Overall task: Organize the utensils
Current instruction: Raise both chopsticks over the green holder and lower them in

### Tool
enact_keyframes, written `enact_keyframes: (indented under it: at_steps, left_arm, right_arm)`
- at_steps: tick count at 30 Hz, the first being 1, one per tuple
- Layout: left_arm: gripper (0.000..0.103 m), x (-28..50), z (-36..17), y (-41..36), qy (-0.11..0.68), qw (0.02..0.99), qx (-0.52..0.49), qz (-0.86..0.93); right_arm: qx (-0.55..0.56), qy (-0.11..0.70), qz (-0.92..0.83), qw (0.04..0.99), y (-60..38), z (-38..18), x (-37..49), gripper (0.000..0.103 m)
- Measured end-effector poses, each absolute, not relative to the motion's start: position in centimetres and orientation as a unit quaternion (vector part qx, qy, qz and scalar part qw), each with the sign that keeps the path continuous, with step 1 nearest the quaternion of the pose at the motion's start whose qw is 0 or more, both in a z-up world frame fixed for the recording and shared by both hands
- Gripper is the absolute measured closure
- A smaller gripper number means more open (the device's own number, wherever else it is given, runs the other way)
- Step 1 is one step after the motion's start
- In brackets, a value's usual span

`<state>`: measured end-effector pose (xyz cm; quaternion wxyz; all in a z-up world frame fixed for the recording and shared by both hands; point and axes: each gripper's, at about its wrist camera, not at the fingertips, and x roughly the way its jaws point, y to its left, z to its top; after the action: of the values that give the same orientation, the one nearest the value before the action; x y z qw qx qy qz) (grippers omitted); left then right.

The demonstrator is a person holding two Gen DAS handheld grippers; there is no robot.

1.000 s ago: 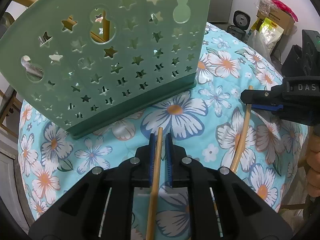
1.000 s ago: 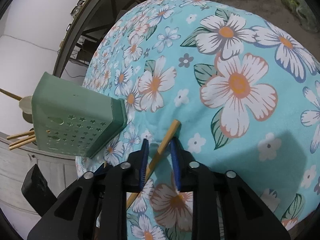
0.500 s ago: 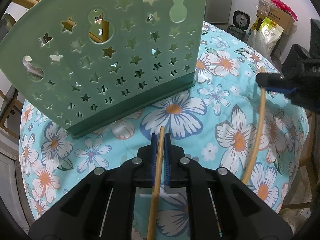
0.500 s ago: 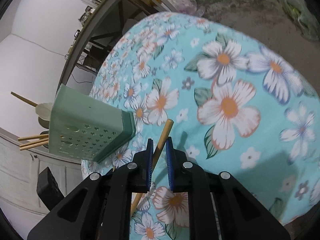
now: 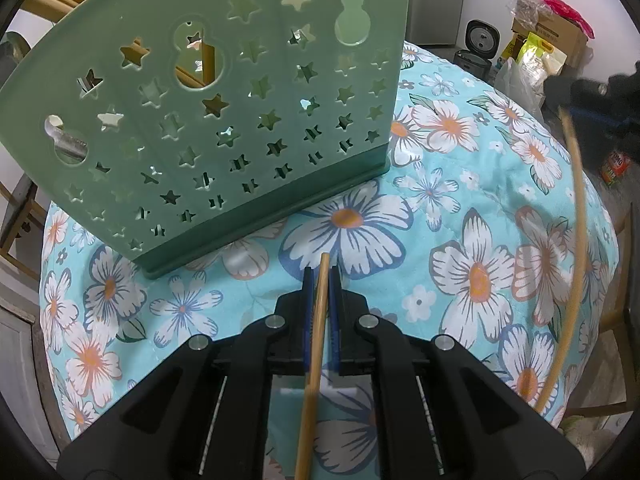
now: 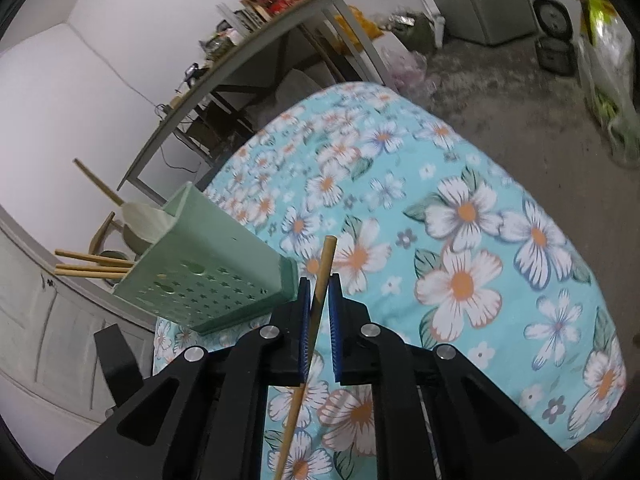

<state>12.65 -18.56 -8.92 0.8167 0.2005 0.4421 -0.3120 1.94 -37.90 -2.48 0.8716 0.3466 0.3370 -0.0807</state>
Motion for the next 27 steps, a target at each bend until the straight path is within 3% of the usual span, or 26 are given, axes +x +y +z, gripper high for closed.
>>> enact_keyframes:
  at_steps: [13, 27]
  left_arm:
    - [0.098, 12.8, -7.7, -18.1, 0.437, 0.821, 0.185, -0.317]
    - [0.099, 13.3, 5.7, -9.7, 0.354, 0.86, 0.037, -0.365]
  right_arm:
    - [0.316, 0.314, -0.069, 0.892, -36.8, 0.3, 1.5, 0.097]
    - [0.31, 0.286, -0.059, 0.905, -36.3, 2.9, 0.6, 0.097]
